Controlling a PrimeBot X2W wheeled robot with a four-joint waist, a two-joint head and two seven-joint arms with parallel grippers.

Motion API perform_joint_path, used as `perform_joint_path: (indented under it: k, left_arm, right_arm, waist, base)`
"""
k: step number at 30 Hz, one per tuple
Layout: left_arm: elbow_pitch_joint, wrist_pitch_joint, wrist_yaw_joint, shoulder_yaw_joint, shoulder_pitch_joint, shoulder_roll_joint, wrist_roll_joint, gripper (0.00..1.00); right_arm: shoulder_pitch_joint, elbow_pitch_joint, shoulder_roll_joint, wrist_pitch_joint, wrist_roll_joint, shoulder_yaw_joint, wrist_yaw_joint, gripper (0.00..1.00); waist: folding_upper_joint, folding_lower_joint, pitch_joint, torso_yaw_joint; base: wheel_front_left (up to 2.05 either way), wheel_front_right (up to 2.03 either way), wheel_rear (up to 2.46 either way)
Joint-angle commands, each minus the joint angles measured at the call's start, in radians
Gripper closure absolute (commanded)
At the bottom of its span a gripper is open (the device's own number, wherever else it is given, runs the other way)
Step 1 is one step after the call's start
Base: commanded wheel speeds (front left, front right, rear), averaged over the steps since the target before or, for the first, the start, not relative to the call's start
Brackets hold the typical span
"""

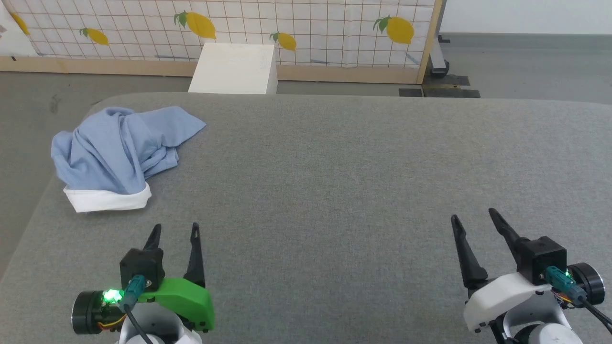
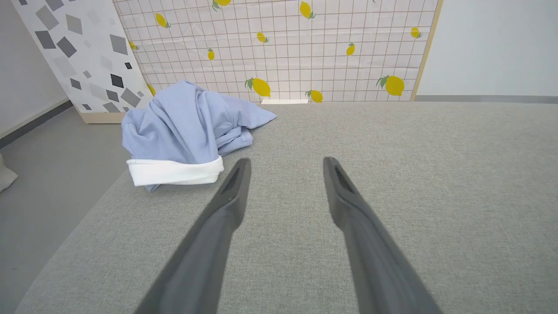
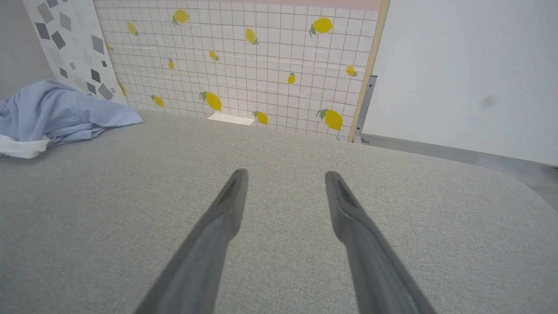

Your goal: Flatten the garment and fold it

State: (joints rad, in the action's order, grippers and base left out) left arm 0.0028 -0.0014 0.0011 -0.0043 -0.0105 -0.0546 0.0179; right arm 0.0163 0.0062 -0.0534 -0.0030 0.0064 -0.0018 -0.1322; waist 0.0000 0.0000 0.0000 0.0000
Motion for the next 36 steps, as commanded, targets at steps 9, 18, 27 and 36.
perform_joint_path:
  k: [9, 18, 27, 36]
  left_arm:
    - [0.001, 0.002, -0.001, 0.0, 0.0, 0.0, 0.0, 0.0]
    - [0.001, 0.004, -0.001, -0.002, 0.001, -0.002, 0.002, 0.0]
    - [0.0, 0.005, -0.001, -0.005, 0.001, -0.005, 0.004, 0.0]
    - [0.0, 0.009, -0.001, -0.009, 0.002, -0.008, 0.008, 0.0]
  right_arm:
    - [-0.002, -0.001, -0.001, -0.004, -0.003, 0.0, 0.0, 0.0]
    - [-0.006, -0.005, -0.001, -0.015, -0.002, 0.0, 0.0, 0.0]
    - [-0.009, -0.007, -0.004, -0.02, -0.002, 0.004, 0.0, 0.0]
    - [-0.012, -0.009, -0.003, -0.022, 0.008, 0.002, 0.0, 0.0]
  waist:
    - [0.0, 0.0, 0.001, 0.0]
    - [0.0, 0.0, 0.002, 0.0]
    - [0.0, 0.0, 0.002, 0.0]
    - [0.0, 0.0, 0.003, 0.0]
  base:
    - [0.0, 0.0, 0.0]
    - [0.0, 0.0, 0.0]
    - [0.0, 0.0, 0.0]
    - [0.0, 0.0, 0.0]
